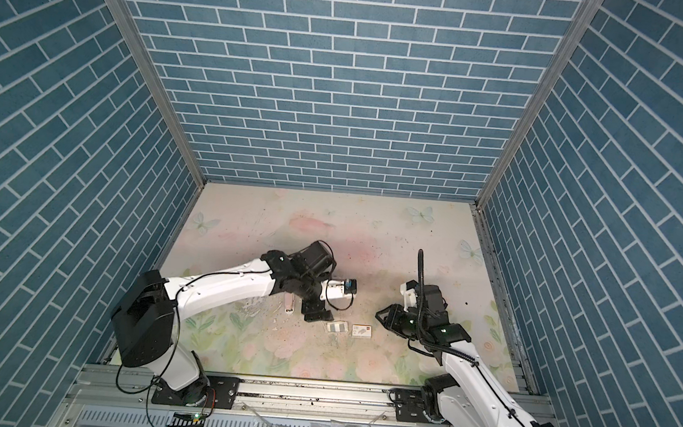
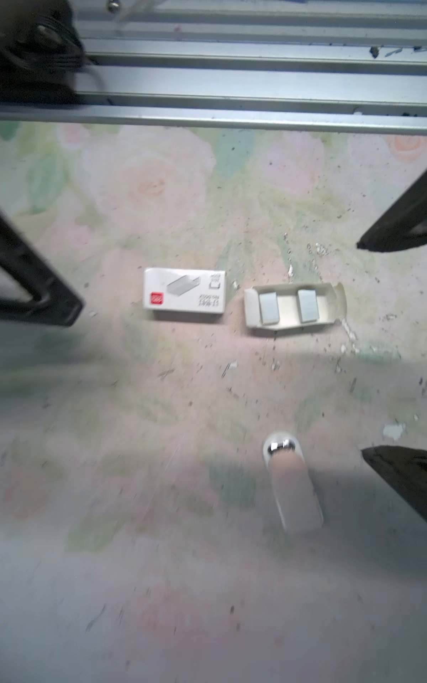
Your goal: Load the staples into the stapler
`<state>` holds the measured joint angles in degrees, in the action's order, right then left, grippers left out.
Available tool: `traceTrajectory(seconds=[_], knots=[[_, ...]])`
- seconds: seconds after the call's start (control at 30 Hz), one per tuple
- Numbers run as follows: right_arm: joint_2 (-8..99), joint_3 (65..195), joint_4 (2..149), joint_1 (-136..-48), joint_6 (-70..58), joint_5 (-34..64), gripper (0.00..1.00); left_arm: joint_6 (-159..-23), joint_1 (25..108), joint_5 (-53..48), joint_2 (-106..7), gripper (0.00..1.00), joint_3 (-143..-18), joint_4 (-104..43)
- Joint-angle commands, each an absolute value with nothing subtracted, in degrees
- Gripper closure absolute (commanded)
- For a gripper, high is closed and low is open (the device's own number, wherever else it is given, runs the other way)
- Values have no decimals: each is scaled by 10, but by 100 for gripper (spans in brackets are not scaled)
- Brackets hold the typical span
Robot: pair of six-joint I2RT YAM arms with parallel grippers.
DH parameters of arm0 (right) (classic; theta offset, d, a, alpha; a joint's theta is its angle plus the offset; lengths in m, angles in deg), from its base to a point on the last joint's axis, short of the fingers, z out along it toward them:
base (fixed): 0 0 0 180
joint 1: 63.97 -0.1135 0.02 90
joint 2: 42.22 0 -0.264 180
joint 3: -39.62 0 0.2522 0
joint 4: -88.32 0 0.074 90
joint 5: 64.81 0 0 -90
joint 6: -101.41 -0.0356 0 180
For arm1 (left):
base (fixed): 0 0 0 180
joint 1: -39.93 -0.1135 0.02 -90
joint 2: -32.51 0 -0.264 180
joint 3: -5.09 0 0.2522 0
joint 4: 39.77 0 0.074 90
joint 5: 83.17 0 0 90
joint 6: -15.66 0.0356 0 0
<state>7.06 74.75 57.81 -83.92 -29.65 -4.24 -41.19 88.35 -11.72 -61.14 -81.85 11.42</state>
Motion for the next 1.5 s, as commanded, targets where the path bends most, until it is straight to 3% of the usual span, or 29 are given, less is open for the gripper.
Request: traceTrajectory(seconds=[0.0,0.17,0.37,0.93,1.17,1.47], knots=[[64,765,544,-836,-271,-27,64,-355,846,-121,-633,11,-903,226],[37,783,515,-832,-270,-8,65,-254,821,-71,-722,10,-1009,273],[37,761,555,-824,-310,-19,65,-133,809,-113,-815,12,-1108,371],[35,731,581,-816,-344,-4,65,-30,835,-125,-881,15,-1085,268],[22,725,570,-816,-351,-7,65,-29,842,-106,-913,22,-1096,263],[6,723,552,-813,-348,-1,65,-36,842,-82,-927,41,-1086,254]])
